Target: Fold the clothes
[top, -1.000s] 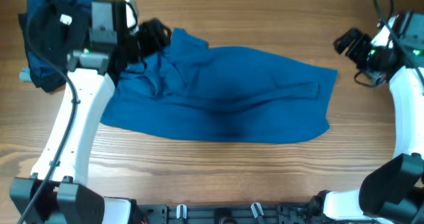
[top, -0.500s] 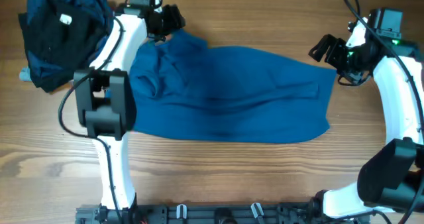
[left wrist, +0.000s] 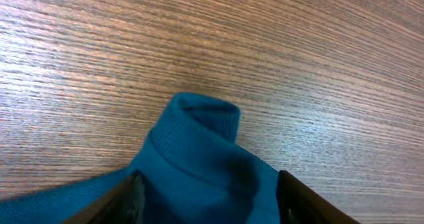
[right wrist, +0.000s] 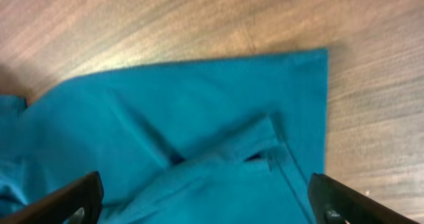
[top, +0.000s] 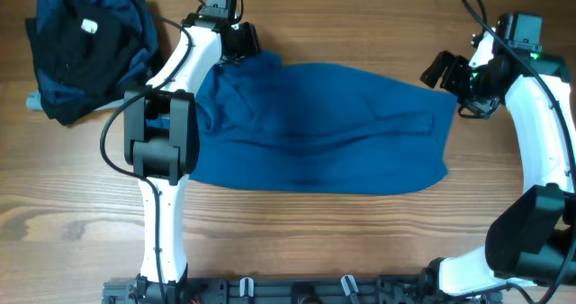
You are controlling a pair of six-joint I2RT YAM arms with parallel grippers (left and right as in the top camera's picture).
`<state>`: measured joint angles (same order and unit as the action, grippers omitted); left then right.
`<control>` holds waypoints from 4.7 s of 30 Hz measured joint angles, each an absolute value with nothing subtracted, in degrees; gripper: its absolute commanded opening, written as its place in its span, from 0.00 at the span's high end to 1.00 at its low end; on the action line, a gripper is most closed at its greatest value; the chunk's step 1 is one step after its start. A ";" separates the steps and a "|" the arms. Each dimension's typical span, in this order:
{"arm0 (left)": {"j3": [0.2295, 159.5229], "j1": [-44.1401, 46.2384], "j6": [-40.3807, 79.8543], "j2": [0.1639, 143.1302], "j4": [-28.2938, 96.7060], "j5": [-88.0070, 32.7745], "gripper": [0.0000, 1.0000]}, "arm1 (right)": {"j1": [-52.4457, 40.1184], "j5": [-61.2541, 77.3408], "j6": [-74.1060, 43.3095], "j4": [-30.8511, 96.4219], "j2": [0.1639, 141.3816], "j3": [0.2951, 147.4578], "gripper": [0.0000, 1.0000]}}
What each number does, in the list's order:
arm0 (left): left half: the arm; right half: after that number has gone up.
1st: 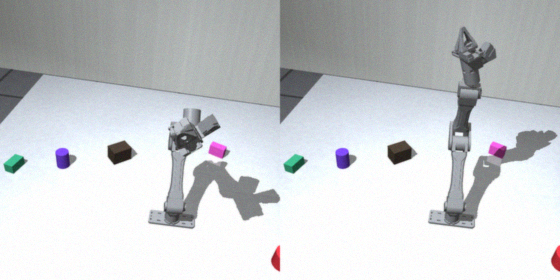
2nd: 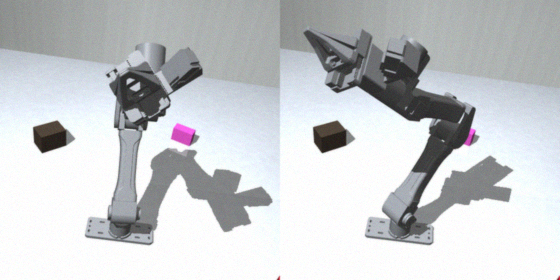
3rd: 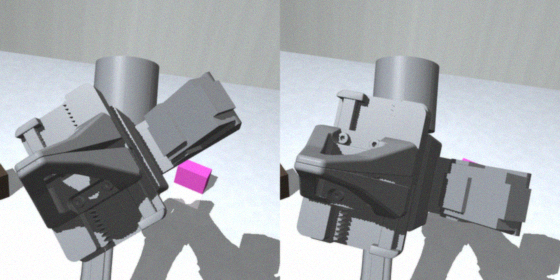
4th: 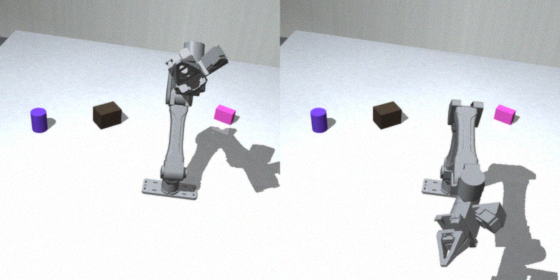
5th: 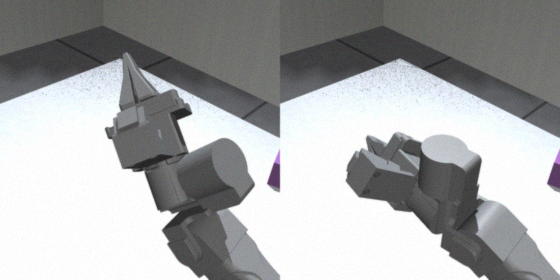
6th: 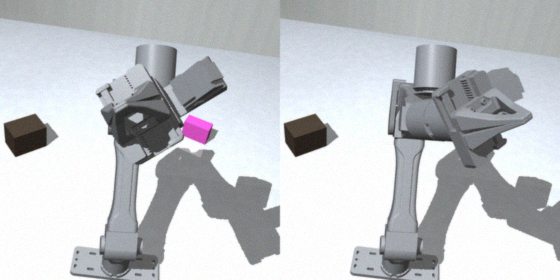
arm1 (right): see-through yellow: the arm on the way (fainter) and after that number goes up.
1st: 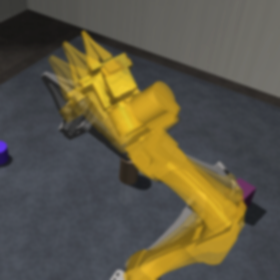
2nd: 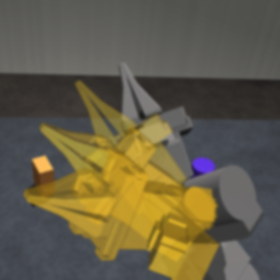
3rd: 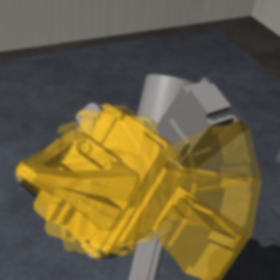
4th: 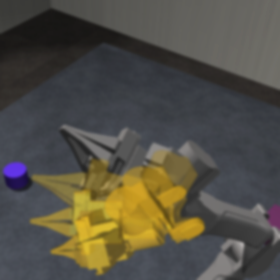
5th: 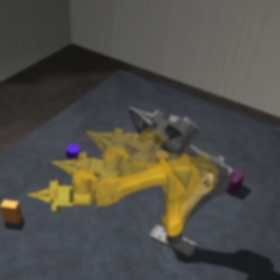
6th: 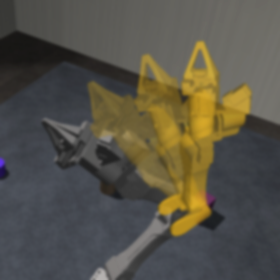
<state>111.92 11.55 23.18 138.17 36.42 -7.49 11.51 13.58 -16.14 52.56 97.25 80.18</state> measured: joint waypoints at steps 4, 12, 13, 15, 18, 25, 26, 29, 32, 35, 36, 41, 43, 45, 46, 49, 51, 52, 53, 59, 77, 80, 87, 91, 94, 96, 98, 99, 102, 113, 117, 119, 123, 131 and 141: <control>112.12 11.55 23.16 138.17 36.40 -4.93 0.32 | 11.51 12.56 -16.16 48.34 98.61 80.18 0.01; 112.64 11.53 21.41 138.17 35.90 -0.05 0.30 | 11.51 5.48 -18.13 45.43 112.86 80.18 0.01; 112.64 11.55 20.53 138.17 35.48 0.78 0.30 | 11.53 5.26 -18.35 45.12 112.92 80.18 0.01; 112.64 11.53 19.09 138.17 34.37 1.80 0.30 | 11.55 5.04 -18.63 44.99 112.92 80.18 0.01; 112.64 11.55 17.39 138.17 34.26 1.10 0.31 | 11.55 4.84 -18.81 45.67 112.92 80.18 0.01; 112.75 11.73 15.35 139.74 34.70 0.14 0.35 | 11.55 4.84 -18.81 45.82 112.92 80.18 0.00; 112.81 12.08 14.59 139.85 34.68 0.16 0.40 | 11.55 4.82 -18.81 46.02 112.92 80.18 0.01; 113.45 13.19 13.32 140.40 34.57 0.23 0.57 | 11.55 3.33 -19.53 46.17 112.92 80.18 0.01; 113.58 14.13 12.73 140.64 34.33 0.38 0.70 | 12.12 2.26 -20.16 46.72 112.92 80.18 0.05; 113.60 14.31 12.69 140.70 34.33 0.32 0.75 | 14.28 1.58 -20.40 46.35 112.92 80.18 0.14; 113.60 14.31 12.67 140.70 34.35 0.27 0.75 | 14.94 2.15 -19.42 45.21 112.92 80.16 0.18; 113.65 14.31 12.69 140.70 34.81 0.14 0.68 | 15.79 7.53 -16.29 39.33 112.92 80.14 0.27; 113.80 14.31 12.64 140.70 35.33 0.03 0.70 | 15.79 7.88 -16.16 38.61 113.19 80.14 0.29; 113.93 14.35 12.69 140.70 35.73 0.14 0.70 | 15.79 7.97 -16.38 38.00 114.83 80.14 0.30; 113.97 14.37 12.69 140.70 35.77 0.12 0.71 | 15.79 8.08 -16.40 37.58 116.29 80.14 0.31; 113.97 14.37 12.69 140.70 35.86 0.14 0.78 | 15.79 8.21 -16.45 37.12 118.10 80.14 0.48; 113.97 14.37 12.69 140.70 35.97 0.14 0.81 | 15.79 8.82 -16.60 36.97 118.10 80.14 0.62; 113.97 14.37 12.69 140.70 35.99 0.14 0.87 | 15.79 8.99 -16.88 36.88 118.10 80.14 0.75; 113.97 14.37 12.71 140.70 35.99 0.14 0.92 | 15.79 8.99 -17.43 36.91 118.10 80.14 0.85; 113.97 14.37 12.71 140.70 36.01 0.12 0.96 | 15.81 8.99 -19.22 37.56 118.10 80.14 0.96; 113.97 14.35 15.11 126.08 61.21 1.17 0.96 | 15.79 6.13 -21.63 54.28 109.73 80.14 0.96; 113.97 14.24 17.76 126.08 65.49 3.42 0.96 | 15.79 3.86 -22.50 58.30 108.92 80.14 0.96; 113.97 8.51 23.05 126.08 70.57 6.22 0.96 | 15.79 -2.57 -28.16 61.32 108.84 80.14 0.96; 113.95 4.99 23.51 126.08 71.90 6.20 0.96 | 15.79 -3.75 -28.95 61.65 108.84 80.14 0.96; 113.95 4.23 23.53 126.08 74.00 6.17 0.96 | 15.79 -4.03 -28.99 62.35 108.84 80.14 0.96; 113.97 4.10 23.53 126.08 75.72 6.17 0.96 | 15.81 -4.14 -29.17 63.44 108.84 80.14 0.96; 113.95 4.01 23.53 126.08 80.29 6.17 0.96 | 16.10 -4.16 -29.34 65.17 108.71 80.14 0.96; 113.97 4.01 23.55 126.08 80.93 6.17 0.96 | 16.27 -4.16 -29.36 65.41 108.51 80.14 0.96; 113.97 4.01 23.55 126.08 85.67 6.17 0.94 | 16.45 -4.19 -29.36 66.52 107.24 80.14 0.96; 113.97 3.99 23.73 126.08 95.13 8.43 0.96 | 16.45 -4.60 -29.41 74.26 102.39 80.14 0.96; 113.97 3.99 23.73 126.08 96.25 8.80 0.86 | 16.45 -4.60 -29.06 75.79 102.39 80.14 0.95; 113.97 3.99 24.12 126.08 96.25 8.99 0.49 | 16.45 -4.60 -28.25 76.25 102.39 80.14 0.62; 113.97 3.66 24.16 126.08 96.31 10.94 0.09 | 16.56 -5.52 -24.80 76.73 102.39 80.14 0.14; 113.97 3.75 24.08 126.08 95.20 10.28 0.28 | 16.71 2.24 -19.09 72.79 102.39 80.14 0.13; 113.97 15.90 18.31 126.08 90.06 -1.04 0.54 | 16.71 10.26 -16.14 70.46 102.39 80.14 0.13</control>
